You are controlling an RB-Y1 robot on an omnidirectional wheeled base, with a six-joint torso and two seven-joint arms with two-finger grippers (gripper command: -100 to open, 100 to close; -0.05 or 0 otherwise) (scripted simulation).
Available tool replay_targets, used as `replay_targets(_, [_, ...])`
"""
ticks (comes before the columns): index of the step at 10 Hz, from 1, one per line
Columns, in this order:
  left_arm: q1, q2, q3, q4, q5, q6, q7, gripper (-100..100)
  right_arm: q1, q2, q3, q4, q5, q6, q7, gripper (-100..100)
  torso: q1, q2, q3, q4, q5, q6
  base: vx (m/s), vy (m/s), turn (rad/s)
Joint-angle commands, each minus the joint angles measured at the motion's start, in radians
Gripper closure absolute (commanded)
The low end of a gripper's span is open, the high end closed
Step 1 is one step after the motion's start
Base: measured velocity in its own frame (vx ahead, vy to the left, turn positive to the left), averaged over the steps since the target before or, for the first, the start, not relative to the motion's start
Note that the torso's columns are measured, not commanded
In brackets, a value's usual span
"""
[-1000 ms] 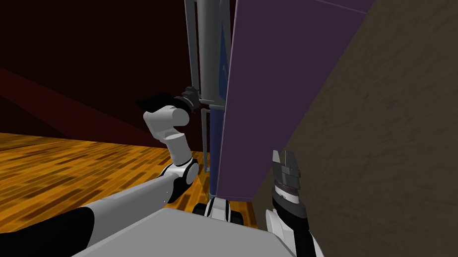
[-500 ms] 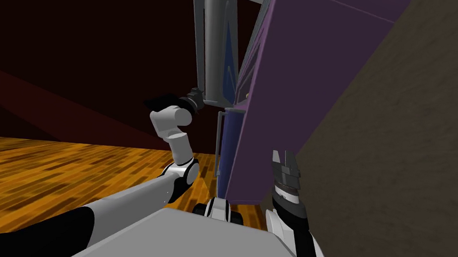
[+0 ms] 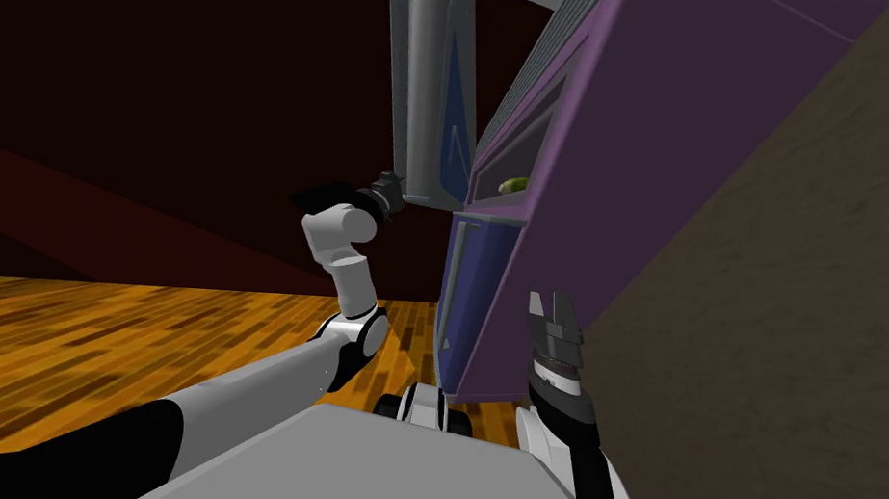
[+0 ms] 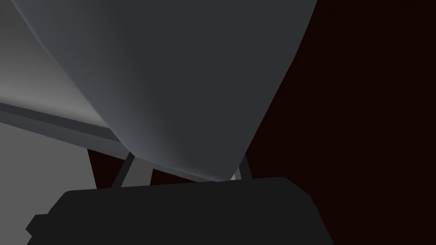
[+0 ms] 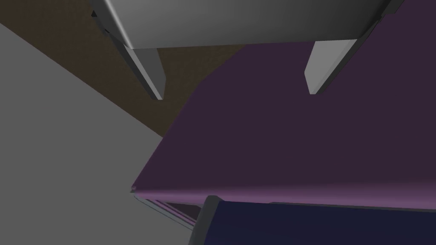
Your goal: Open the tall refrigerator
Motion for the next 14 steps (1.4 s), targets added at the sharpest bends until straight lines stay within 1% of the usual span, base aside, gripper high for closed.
replay_targets(1, [-0.021, -0.002, -0.010, 0.020, 0.030, -0.006, 0.016, 100, 0.000, 0.000, 0.000, 0.000, 0.000, 0.000, 0.000, 0, -0.004, 0.001, 0.002, -0.001, 0.000, -0.002, 0.041, 0.315, -0.048])
replay_targets(2, [-0.010, -0.003, -0.009, 0.013, 0.018, -0.006, 0.007, 100, 0.000, 0.000, 0.000, 0.000, 0.000, 0.000, 0.000, 0, -0.004, 0.003, 0.004, -0.001, 0.000, -0.002, 0.015, 0.165, -0.024])
replay_targets(3, [-0.031, 0.002, 0.011, 0.064, -0.019, -0.052, 0.004, 100, 0.000, 0.000, 0.000, 0.000, 0.000, 0.000, 0.000, 0, -0.010, 0.006, 0.009, -0.003, 0.001, -0.004, 0.004, 0.225, -0.255])
replay_targets(4, [-0.031, 0.002, 0.011, 0.068, -0.019, -0.052, 0.004, 100, 0.000, 0.000, 0.000, 0.000, 0.000, 0.000, 0.000, 0, -0.005, 0.003, 0.005, -0.001, -0.002, 0.001, 0.006, 0.291, -0.409])
replay_targets(5, [-0.050, 0.007, 0.032, 0.112, -0.058, -0.086, 0.000, 100, 0.000, 0.000, 0.000, 0.000, 0.000, 0.000, 0.000, 0, -0.006, -0.001, 0.002, -0.001, -0.003, 0.002, 0.029, 0.303, -0.358])
replay_targets(7, [-0.050, 0.007, 0.032, 0.122, -0.058, -0.096, 0.000, 100, 0.000, 0.000, 0.000, 0.000, 0.000, 0.000, 0.000, 0, -0.010, -0.006, -0.003, -0.002, -0.007, 0.004, -0.044, 0.303, -0.335])
replay_targets(8, [-0.070, 0.011, 0.052, 0.177, -0.097, -0.140, -0.005, 100, 0.000, 0.000, 0.000, 0.000, 0.000, 0.000, 0.000, 0, -0.017, -0.003, 0.002, -0.003, -0.007, 0.002, -0.015, 0.245, -0.320])
replay_targets(9, [-0.070, 0.011, 0.052, 0.177, -0.097, -0.140, -0.005, 100, 0.000, 0.000, 0.000, 0.000, 0.000, 0.000, 0.000, 0, -0.016, -0.006, -0.001, -0.003, -0.008, 0.004, -0.038, 0.290, -0.334])
replay_targets(10, [-0.089, 0.016, 0.072, 0.218, -0.137, -0.174, -0.009, 100, 0.000, 0.000, 0.000, 0.000, 0.000, 0.000, 0.000, 0, -0.014, -0.007, -0.003, -0.002, -0.008, 0.005, -0.038, 0.340, -0.361])
replay_targets(11, [-0.089, 0.016, 0.072, 0.231, -0.137, -0.184, -0.009, 100, 0.000, 0.000, 0.000, 0.000, 0.000, 0.000, 0.000, 0, -0.011, -0.009, -0.005, -0.002, -0.008, 0.006, -0.057, 0.328, -0.301])
replay_targets(12, [-0.089, 0.016, 0.072, 0.231, -0.137, -0.184, -0.009, 100, 0.000, 0.000, 0.000, 0.000, 0.000, 0.000, 0.000, 0, -0.014, -0.009, -0.005, -0.001, -0.009, 0.005, -0.080, 0.218, -0.278])
replay_targets(13, [-0.108, 0.020, 0.093, 0.280, -0.176, -0.225, -0.013, 100, 0.000, 0.000, 0.000, 0.000, 0.000, 0.000, 0.000, 0, -0.020, -0.005, 0.000, -0.003, -0.009, 0.004, -0.106, 0.285, -0.324])
replay_targets(14, [-0.108, 0.020, 0.093, 0.285, -0.176, -0.228, -0.013, 100, 0.000, 0.000, 0.000, 0.000, 0.000, 0.000, 0.000, 0, -0.014, -0.004, -0.001, -0.002, -0.008, 0.006, -0.117, 0.288, -0.396])
